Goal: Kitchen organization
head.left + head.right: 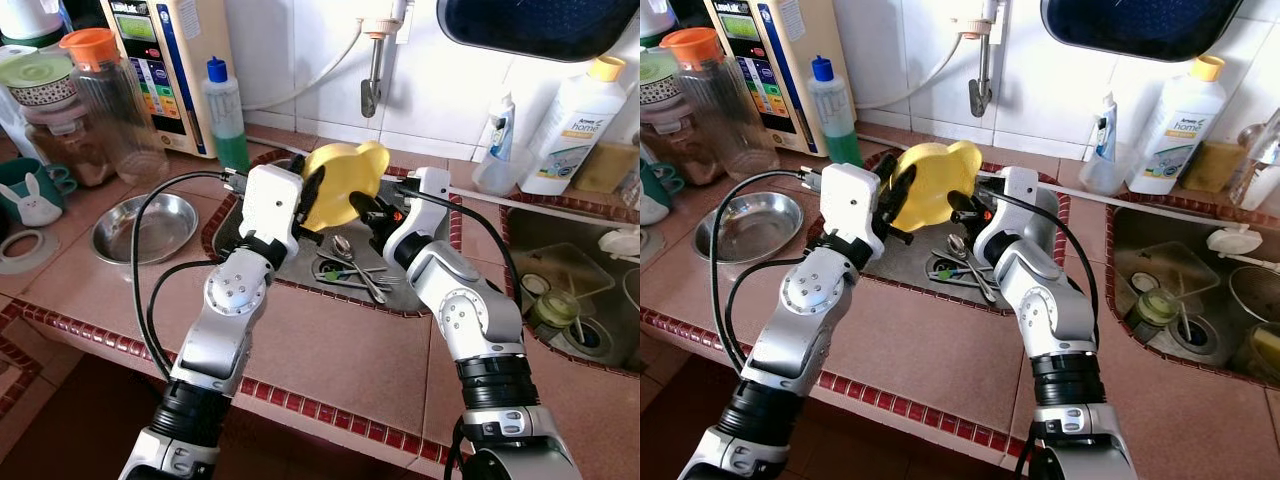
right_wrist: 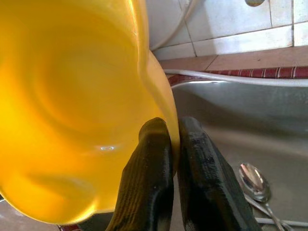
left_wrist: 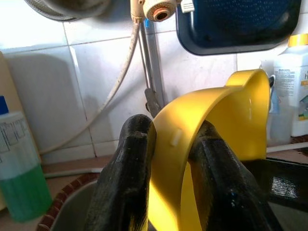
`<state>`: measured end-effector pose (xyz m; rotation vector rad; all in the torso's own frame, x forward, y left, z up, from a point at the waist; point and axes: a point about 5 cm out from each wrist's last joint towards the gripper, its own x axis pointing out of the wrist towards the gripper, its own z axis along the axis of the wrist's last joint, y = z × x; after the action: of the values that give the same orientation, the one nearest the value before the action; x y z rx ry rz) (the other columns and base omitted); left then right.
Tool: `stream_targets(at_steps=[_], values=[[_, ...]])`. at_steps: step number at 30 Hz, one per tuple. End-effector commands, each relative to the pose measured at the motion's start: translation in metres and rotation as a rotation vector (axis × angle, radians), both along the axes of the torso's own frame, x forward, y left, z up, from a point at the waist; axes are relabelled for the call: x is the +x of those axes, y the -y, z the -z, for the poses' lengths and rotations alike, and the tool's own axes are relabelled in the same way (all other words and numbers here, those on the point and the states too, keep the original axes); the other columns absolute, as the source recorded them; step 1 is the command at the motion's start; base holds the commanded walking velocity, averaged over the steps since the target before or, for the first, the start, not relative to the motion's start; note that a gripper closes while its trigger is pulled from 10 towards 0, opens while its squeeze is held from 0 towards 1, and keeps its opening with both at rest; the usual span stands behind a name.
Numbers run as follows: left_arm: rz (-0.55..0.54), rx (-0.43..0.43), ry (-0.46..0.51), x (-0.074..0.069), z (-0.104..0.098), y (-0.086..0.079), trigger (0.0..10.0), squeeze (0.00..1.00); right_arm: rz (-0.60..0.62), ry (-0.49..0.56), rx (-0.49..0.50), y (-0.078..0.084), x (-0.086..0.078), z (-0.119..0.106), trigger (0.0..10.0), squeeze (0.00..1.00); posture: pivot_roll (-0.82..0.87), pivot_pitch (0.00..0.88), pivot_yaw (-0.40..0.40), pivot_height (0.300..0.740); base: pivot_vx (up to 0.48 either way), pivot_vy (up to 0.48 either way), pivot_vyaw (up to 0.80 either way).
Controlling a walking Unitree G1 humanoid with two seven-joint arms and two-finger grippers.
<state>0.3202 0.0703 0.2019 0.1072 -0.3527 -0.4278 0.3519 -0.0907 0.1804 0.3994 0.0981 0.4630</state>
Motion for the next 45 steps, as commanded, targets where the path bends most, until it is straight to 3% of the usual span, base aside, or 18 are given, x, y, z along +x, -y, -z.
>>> stream_targets(at_steps=[1,13,17,26,34,45], values=[[0.038,-0.009,0.065,-0.004,-0.013,0.007,10.0,1.0,-0.029,-0.027,-0.02,-0.008,0.0,0.005,0.0,0.0,0.11,0.024,0.009,0.74,0.0,0.0,0.0],[0.023,-0.033,0.037,-0.004,-0.01,0.002,10.0,1.0,0.015,-0.038,-0.048,-0.002,0.004,0.008,0.0,0.0,0.11,0.03,0.006,0.74,0.0,0.0,0.0],[0.015,-0.099,-0.018,-0.004,-0.009,-0.001,10.0,1.0,0.08,-0.028,-0.146,0.008,0.01,0.013,0.0,0.0,0.12,0.032,0.0,0.74,0.0,0.0,0.0],[0.017,-0.187,-0.134,-0.005,0.0,-0.004,10.0,1.0,0.161,-0.021,-0.2,0.017,0.02,0.016,0.0,0.0,0.13,0.036,-0.005,0.74,0.0,0.0,0.0],[0.088,-0.24,-0.247,-0.012,0.01,0.0,10.0,1.0,0.18,0.015,-0.259,0.015,0.026,0.016,0.0,0.0,0.13,0.037,-0.006,0.74,0.0,0.0,0.0],[0.093,-0.195,-0.305,-0.025,0.019,-0.009,10.0,1.0,0.135,0.115,-0.434,-0.004,0.031,0.031,0.0,0.0,0.18,0.035,-0.019,0.74,0.0,0.0,0.0]])
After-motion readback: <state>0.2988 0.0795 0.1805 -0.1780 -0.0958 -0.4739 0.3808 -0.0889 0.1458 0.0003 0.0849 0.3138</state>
